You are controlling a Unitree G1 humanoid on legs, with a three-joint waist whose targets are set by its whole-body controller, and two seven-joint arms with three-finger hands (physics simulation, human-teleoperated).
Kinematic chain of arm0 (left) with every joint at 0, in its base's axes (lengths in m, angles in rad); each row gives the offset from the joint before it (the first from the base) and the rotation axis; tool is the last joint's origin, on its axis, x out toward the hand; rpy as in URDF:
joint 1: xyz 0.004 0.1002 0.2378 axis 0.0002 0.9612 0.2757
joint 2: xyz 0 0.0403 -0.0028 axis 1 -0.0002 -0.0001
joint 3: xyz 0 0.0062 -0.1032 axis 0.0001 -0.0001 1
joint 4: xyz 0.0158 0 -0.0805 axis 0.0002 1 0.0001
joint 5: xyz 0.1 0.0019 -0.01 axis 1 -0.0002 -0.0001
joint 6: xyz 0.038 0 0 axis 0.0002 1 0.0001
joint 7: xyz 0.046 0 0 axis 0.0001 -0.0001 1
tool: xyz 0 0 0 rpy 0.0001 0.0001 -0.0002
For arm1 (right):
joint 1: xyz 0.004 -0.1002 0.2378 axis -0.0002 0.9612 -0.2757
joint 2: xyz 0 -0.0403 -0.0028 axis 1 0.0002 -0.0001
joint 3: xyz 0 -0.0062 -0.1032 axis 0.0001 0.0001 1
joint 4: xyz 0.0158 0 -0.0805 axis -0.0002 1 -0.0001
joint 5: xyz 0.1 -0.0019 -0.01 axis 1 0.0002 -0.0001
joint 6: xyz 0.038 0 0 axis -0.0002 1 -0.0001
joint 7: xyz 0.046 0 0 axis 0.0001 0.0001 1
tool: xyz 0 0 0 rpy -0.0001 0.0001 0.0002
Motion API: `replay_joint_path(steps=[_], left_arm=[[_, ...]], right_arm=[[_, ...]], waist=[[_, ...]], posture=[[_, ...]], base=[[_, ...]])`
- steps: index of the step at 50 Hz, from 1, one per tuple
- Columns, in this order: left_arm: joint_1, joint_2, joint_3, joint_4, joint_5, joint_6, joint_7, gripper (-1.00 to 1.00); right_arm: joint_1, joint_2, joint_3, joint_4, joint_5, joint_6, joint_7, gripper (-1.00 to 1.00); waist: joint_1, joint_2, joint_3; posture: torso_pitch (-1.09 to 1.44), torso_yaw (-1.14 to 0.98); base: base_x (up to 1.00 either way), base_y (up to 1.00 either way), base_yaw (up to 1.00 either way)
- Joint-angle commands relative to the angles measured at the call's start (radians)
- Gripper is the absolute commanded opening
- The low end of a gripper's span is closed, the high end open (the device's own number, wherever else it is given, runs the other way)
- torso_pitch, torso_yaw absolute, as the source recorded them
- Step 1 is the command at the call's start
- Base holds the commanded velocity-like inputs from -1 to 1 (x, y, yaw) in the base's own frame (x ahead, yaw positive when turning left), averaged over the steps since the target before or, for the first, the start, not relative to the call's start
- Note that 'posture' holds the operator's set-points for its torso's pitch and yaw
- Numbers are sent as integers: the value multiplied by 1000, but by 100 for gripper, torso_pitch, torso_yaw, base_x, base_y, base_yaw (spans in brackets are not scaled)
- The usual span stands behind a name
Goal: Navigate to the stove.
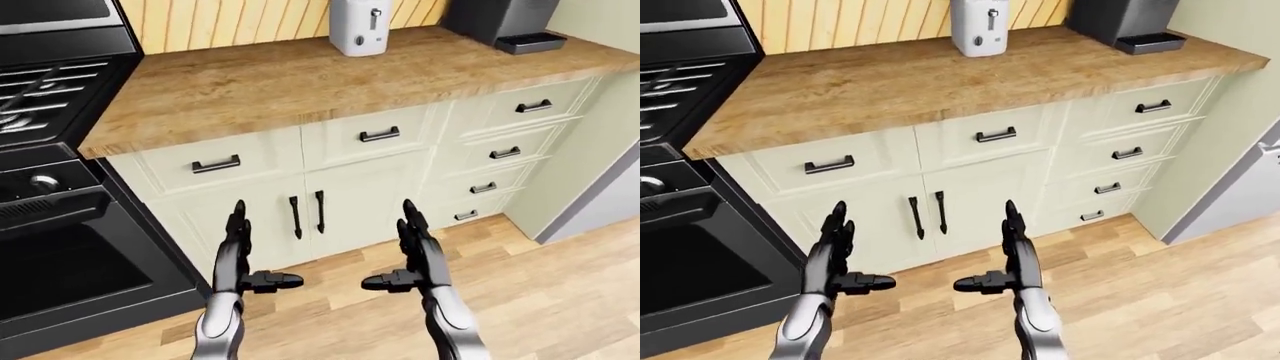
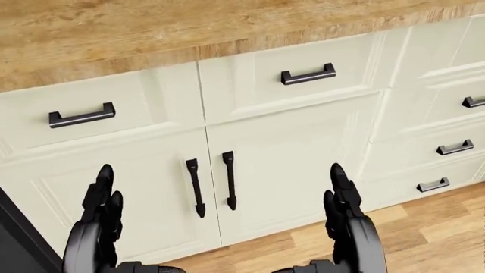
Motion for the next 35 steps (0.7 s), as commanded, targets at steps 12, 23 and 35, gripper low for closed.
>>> replay_joint_path(steps=[12, 23, 35], left_arm=[[-15, -5, -9, -45, -2, -27, -1, 100], [-15, -5, -9, -45, -2, -27, -1, 100], [-15, -5, -9, -45, -2, -27, -1, 100]], right_arm=[[-16, -9, -14, -47, 5, -26, 0, 100], [-14, -9, -14, -49, 10, -29, 2, 100], [-11, -9, -12, -63, 7, -15, 0, 100]], waist=[[-2, -119, -13], [-9, -62, -7], [2, -48, -19]], posture=[[0, 0], [0, 0], [0, 0]], base=[[0, 17, 0], [0, 18, 0], [-3, 20, 0]])
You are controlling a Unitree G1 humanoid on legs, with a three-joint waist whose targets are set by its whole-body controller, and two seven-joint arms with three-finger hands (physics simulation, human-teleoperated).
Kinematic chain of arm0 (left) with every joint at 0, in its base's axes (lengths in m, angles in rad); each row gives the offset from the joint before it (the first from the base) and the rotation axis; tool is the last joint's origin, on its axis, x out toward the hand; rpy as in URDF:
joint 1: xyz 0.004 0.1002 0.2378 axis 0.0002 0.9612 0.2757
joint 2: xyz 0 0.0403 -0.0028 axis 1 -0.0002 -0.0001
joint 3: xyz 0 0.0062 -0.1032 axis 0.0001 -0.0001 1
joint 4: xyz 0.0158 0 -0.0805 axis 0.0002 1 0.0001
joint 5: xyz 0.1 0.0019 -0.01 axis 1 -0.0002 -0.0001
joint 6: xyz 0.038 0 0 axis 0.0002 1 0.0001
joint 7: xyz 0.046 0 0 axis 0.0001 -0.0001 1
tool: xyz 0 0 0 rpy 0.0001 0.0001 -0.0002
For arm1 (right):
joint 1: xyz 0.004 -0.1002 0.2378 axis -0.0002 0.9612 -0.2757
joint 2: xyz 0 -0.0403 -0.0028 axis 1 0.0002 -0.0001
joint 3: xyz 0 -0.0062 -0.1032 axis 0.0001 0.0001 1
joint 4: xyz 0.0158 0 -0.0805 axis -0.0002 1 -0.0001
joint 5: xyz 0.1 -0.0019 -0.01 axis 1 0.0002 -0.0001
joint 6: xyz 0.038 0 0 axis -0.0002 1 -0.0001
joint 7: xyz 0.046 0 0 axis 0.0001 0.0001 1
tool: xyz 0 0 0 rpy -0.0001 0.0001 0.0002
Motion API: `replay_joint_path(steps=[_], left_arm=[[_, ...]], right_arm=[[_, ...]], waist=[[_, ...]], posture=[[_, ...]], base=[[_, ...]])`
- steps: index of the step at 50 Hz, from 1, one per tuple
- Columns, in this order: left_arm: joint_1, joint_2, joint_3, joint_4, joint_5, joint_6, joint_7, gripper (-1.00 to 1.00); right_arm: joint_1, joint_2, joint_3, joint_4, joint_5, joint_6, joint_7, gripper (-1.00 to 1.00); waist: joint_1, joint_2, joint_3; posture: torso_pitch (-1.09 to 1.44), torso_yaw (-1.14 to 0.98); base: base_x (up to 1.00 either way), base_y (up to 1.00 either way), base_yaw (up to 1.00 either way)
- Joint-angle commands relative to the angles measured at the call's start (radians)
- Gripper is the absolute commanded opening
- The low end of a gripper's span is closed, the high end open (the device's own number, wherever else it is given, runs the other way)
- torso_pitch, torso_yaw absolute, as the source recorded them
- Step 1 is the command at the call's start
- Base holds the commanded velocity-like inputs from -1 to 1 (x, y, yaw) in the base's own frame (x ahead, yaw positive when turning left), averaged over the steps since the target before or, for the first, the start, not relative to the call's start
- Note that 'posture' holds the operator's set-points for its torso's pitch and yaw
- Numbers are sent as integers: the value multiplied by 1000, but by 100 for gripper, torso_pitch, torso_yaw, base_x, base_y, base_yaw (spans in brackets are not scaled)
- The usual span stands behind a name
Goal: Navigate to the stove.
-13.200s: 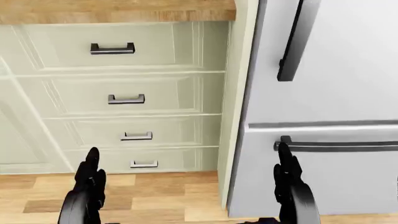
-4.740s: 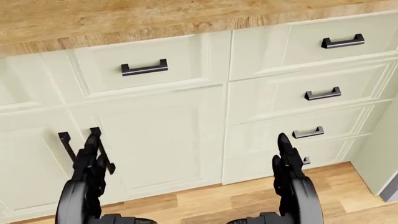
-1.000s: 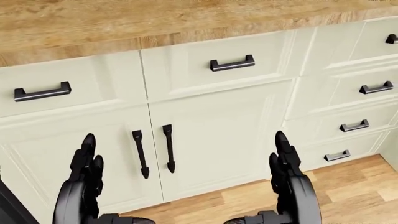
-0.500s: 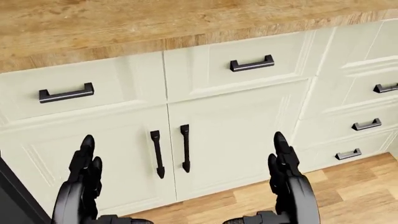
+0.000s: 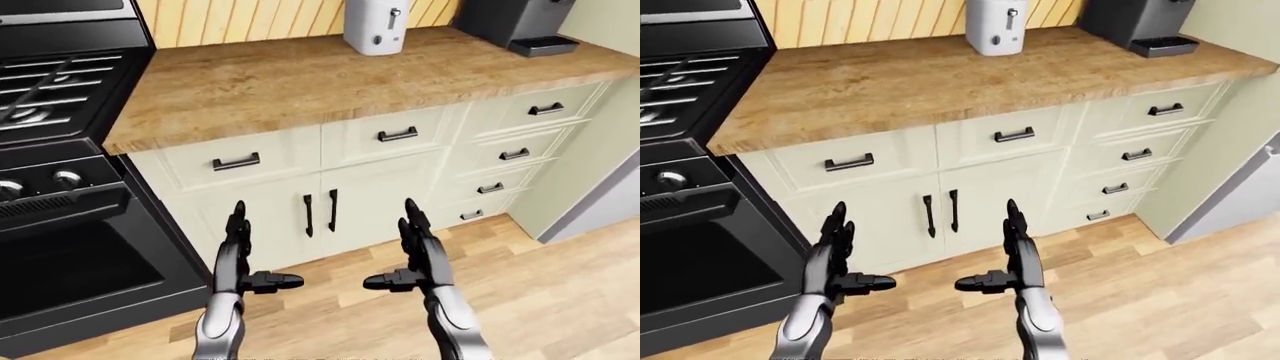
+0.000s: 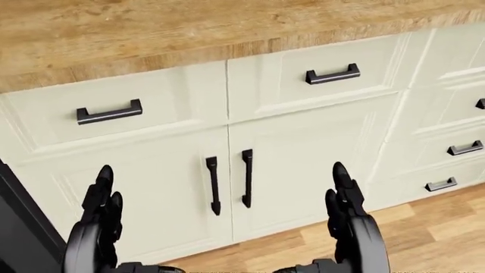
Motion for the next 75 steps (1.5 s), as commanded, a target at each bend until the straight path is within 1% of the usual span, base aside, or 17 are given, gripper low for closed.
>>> replay_joint_path(steps=[1, 6, 7, 16, 20, 21, 32, 36, 37, 46, 50, 51, 61, 65, 66, 69, 75], left_arm=[[-19, -2, -8, -41, -2, -31, -6, 100], [-19, -2, -8, -41, -2, -31, -6, 100], [-19, -2, -8, -41, -2, -31, -6, 100], [-19, -2, -8, -41, -2, -31, -6, 100], [-19, -2, -8, -41, -2, -31, -6, 100], [-19, -2, -8, -41, -2, -31, -6, 100], [-19, -2, -8, -41, -2, -31, -6, 100], [-19, -2, -8, -41, -2, -31, -6, 100], [-19, -2, -8, -41, -2, -31, -6, 100], [-19, -2, -8, -41, -2, -31, -6, 100], [-19, -2, -8, -41, -2, -31, -6, 100], [-19, -2, -8, -41, -2, -31, -6, 100], [-19, -2, -8, -41, -2, -31, -6, 100], [-19, -2, -8, -41, -2, -31, -6, 100], [-19, -2, -8, -41, -2, -31, -6, 100], [-19, -2, -8, -41, -2, -31, -6, 100], [-19, -2, -8, -41, -2, -31, -6, 100]], right_arm=[[-16, -5, -7, -37, 1, -32, -4, 100], [-17, -5, -6, -34, -3, -33, -5, 100], [-19, -5, -6, -28, -3, -37, -5, 100], [-19, -5, -7, -28, -4, -35, -4, 100], [-21, -5, -9, -21, -1, -42, -4, 100], [-20, -5, -8, -24, -1, -41, -4, 100], [-22, -6, -11, -15, 3, -50, -2, 100], [-23, -6, -11, -14, 4, -50, -2, 100], [-23, -5, -11, -16, 4, -49, -2, 100], [-19, -6, -8, -33, 1, -35, -4, 100], [-19, -5, -5, -33, -3, -35, -5, 100], [-19, -5, -5, -37, -4, -31, -5, 100], [-20, -5, -8, -23, -2, -43, -3, 100], [-21, -5, -9, -14, -1, -53, -2, 100], [-22, -5, -9, -15, 0, -52, -2, 100], [-19, -5, -9, -23, 1, -47, -2, 100], [-20, -6, -10, -21, 3, -49, -1, 100]], waist=[[-3, 1, -14], [-10, -101, -29], [-22, -47, -18], [-13, -4, -14], [-4, 118, -37], [1, 57, -18], [-9, -22, -13], [-21, -105, -31], [-31, -49, -13], [-13, -6, -11], [-9, 108, -27], [-3, 58, -11], [-14, -20, 1], [-24, -104, -19], [-35, -48, -2], [-22, -65, -17], [-17, 4, -1]], posture=[[0, 0], [0, 0], [0, 0], [0, 0], [0, 0], [0, 0], [0, 0], [0, 0], [0, 0], [0, 0], [0, 0], [0, 0], [0, 0], [0, 0], [0, 0], [0, 0], [0, 0]], base=[[-10, 23, 0], [-11, 23, 0], [-11, 23, 0], [-11, 23, 0], [-11, 23, 0], [-11, 23, 0], [-11, 24, 0], [-11, 24, 0], [-11, 24, 0], [-11, 24, 0], [-8, 25, 0], [-5, 25, 0], [-3, 26, 0], [-4, 26, 0], [-3, 25, 0], [-3, 26, 0], [-4, 26, 0]])
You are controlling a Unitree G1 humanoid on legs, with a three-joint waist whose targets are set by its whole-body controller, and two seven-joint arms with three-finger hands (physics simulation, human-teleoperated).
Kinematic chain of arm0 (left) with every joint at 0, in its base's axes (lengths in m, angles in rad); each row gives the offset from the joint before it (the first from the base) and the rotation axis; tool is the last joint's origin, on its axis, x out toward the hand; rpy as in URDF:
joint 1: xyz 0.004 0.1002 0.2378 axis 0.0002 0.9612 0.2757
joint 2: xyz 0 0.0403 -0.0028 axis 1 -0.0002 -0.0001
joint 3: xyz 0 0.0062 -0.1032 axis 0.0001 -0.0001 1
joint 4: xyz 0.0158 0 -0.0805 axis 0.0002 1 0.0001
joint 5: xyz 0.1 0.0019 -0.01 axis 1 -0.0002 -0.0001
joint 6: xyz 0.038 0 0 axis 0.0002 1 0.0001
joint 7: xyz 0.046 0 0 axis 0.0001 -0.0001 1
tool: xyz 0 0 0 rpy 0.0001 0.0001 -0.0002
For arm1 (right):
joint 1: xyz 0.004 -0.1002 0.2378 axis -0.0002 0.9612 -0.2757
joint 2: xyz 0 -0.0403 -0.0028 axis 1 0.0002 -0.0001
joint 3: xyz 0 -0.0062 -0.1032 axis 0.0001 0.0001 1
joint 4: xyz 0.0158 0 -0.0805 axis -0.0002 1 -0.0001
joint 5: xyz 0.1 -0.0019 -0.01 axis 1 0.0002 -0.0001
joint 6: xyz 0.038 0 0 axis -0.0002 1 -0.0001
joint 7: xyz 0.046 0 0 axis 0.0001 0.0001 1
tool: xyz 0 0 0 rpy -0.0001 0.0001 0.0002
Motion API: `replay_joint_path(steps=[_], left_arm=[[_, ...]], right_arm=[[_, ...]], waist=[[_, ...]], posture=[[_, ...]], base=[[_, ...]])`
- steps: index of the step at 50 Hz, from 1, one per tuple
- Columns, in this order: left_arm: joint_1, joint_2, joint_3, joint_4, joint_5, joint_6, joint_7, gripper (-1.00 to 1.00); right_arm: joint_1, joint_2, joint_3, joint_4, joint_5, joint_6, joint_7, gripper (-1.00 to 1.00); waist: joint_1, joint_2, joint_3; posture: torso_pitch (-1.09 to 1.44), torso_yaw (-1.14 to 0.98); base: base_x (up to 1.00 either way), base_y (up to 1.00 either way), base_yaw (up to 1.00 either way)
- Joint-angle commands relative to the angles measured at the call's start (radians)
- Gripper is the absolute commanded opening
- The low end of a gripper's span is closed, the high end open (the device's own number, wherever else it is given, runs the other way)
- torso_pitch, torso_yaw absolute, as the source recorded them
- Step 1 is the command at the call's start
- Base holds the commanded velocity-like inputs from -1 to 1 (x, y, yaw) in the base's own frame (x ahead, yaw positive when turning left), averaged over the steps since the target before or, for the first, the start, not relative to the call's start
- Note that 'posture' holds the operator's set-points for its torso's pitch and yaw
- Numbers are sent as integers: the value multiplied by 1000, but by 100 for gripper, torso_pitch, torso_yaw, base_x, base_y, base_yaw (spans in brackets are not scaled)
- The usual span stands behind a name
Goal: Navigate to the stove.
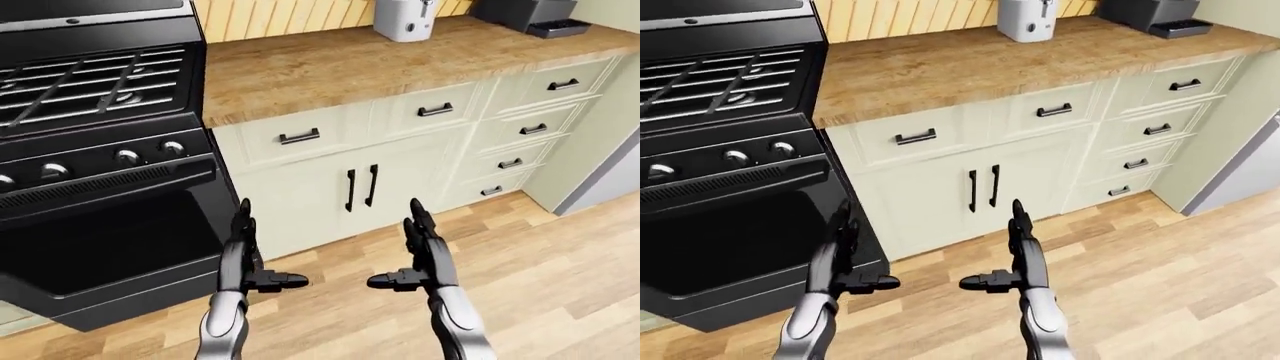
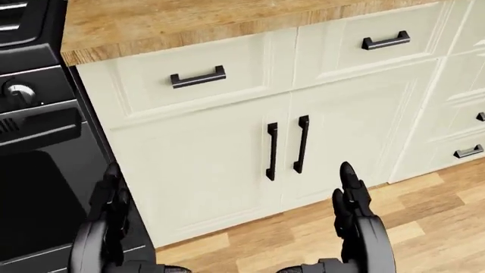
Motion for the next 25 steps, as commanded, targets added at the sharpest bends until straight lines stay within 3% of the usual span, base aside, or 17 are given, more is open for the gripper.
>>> replay_joint_path(steps=[1, 2, 3, 4, 6, 14, 18, 19, 20, 21, 23, 25], left_arm=[[-14, 7, 9, -34, -2, -27, 4, 100], [-14, 7, 9, -34, -2, -27, 4, 100], [-14, 7, 9, -34, -2, -27, 4, 100], [-14, 7, 9, -34, -2, -27, 4, 100], [-14, 7, 9, -34, -2, -27, 4, 100], [-14, 7, 9, -34, -2, -27, 4, 100], [-14, 7, 9, -34, -2, -27, 4, 100], [-14, 7, 9, -34, -2, -27, 4, 100], [-14, 7, 9, -34, -2, -27, 4, 100], [-14, 7, 9, -34, -2, -27, 4, 100], [-14, 7, 9, -34, -2, -27, 4, 100], [-14, 7, 9, -34, -2, -27, 4, 100]], right_arm=[[-16, 4, 10, -44, 2, -25, 4, 100], [-15, 4, 9, -44, 2, -26, 5, 100], [-13, 4, 10, -53, 3, -19, 4, 100], [-14, 4, 10, -55, 2, -17, 4, 100], [-12, 5, 12, -58, 0, -16, 3, 100], [-19, 4, 11, -35, -3, -29, 4, 100], [-16, 4, 14, -48, -6, -17, 3, 100], [-16, 4, 13, -46, -6, -19, 3, 100], [-16, 4, 13, -47, -6, -17, 3, 100], [-14, 4, 14, -54, -7, -12, 3, 100], [-17, 4, 12, -47, -5, -16, 4, 100], [-21, 4, 11, -38, -4, -22, 4, 100]], waist=[[3, 5, -15], [3, 36, -19], [8, 81, -33], [11, 47, -30], [16, 36, -17], [10, -41, -11], [5, -108, -19], [-6, -70, -18], [4, -86, -20], [0, -86, -25], [5, -78, -31], [5, -56, -23]], posture=[[0, 0], [0, 0], [0, 0], [0, 0], [0, 0], [0, 0], [0, 0], [0, 0], [0, 0], [0, 0], [0, 0], [0, 0]], base=[[-3, 26, 0], [-3, 27, 0], [-3, 26, 0], [-4, 25, 0], [-3, 25, 0], [-3, 26, 0], [-3, 26, 0], [-4, 25, 0], [-4, 25, 0], [-3, 26, 0], [-4, 26, 0], [-3, 25, 0]])
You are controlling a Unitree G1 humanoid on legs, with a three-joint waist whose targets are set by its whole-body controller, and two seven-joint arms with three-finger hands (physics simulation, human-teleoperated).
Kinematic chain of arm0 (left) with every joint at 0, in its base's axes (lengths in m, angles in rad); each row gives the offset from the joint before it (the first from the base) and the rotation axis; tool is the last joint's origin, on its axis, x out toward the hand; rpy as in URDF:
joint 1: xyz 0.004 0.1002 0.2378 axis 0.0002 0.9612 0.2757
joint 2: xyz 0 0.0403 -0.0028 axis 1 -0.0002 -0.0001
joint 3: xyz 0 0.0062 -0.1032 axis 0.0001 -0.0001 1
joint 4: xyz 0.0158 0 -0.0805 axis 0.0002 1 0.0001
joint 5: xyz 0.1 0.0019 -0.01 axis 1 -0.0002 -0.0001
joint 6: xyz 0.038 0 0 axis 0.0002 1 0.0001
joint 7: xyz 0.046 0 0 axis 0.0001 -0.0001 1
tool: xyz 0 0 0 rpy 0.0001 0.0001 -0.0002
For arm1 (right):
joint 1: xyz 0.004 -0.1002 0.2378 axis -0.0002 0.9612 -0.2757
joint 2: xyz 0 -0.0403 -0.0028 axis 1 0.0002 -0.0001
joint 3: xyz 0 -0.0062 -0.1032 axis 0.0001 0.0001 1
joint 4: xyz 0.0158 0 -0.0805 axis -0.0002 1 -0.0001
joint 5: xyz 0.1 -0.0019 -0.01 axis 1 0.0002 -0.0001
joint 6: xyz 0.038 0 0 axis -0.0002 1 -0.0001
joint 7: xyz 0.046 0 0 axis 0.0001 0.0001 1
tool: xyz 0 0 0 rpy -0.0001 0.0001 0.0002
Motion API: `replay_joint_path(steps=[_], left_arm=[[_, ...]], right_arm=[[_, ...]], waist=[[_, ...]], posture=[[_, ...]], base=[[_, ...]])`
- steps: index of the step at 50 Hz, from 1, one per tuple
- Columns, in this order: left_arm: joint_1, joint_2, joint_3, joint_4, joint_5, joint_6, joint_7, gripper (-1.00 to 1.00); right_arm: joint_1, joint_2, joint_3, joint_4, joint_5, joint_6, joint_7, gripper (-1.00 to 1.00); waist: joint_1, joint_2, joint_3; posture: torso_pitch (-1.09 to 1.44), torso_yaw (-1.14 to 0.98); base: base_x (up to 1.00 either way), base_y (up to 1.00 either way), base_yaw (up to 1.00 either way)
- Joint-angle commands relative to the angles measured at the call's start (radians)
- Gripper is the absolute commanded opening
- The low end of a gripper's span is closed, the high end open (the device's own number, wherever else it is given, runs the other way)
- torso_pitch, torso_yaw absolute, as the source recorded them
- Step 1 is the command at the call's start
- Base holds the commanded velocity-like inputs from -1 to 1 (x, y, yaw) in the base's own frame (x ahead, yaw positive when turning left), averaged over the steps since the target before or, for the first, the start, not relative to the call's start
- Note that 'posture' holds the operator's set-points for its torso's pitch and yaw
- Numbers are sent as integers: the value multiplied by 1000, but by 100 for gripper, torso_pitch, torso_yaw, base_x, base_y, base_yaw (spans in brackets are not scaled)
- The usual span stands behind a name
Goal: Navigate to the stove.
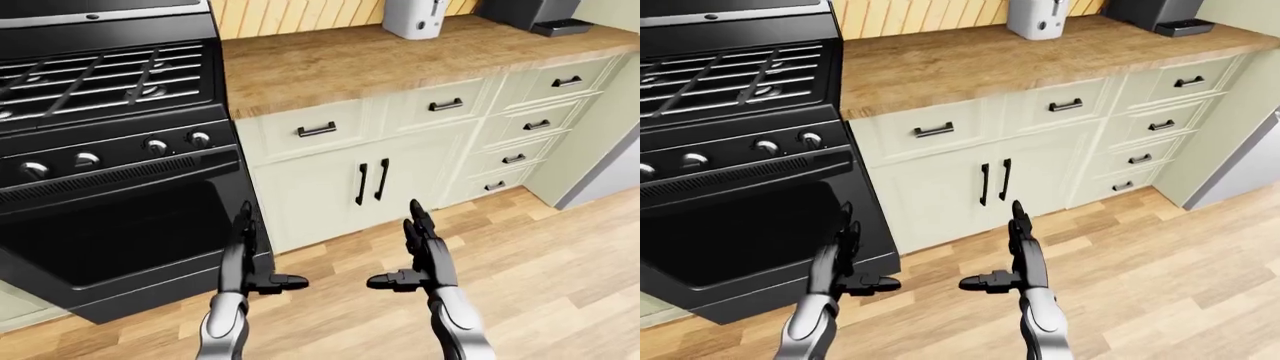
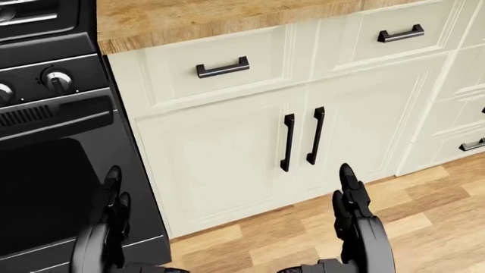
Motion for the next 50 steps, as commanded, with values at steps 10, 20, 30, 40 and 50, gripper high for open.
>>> replay_joint_path(steps=[10, 20, 30, 40, 50], left_arm=[[-17, 7, 10, -44, -2, -35, 5, 100], [-17, 7, 10, -44, -2, -35, 5, 100], [-17, 7, 10, -44, -2, -35, 5, 100], [-17, 7, 10, -44, -2, -35, 5, 100], [-17, 7, 10, -44, -2, -35, 5, 100]], right_arm=[[-20, 4, 7, -40, 13, -37, 7, 100], [-21, 4, 5, -27, 15, -50, 7, 100], [-21, 3, 7, -28, 12, -47, 6, 100], [-13, 4, 13, -60, 5, -21, 3, 100], [-15, 4, 8, -48, 12, -33, 6, 100]], waist=[[18, 73, -18], [8, -42, -10], [7, 20, -5], [15, 50, -14], [1, -36, -11]], posture=[[0, 0], [0, 0], [0, 0], [0, 0], [0, 0]], base=[[-3, 25, 0], [-3, 25, 0], [-3, 19, 0], [-4, 17, 0], [-3, 17, 0]])
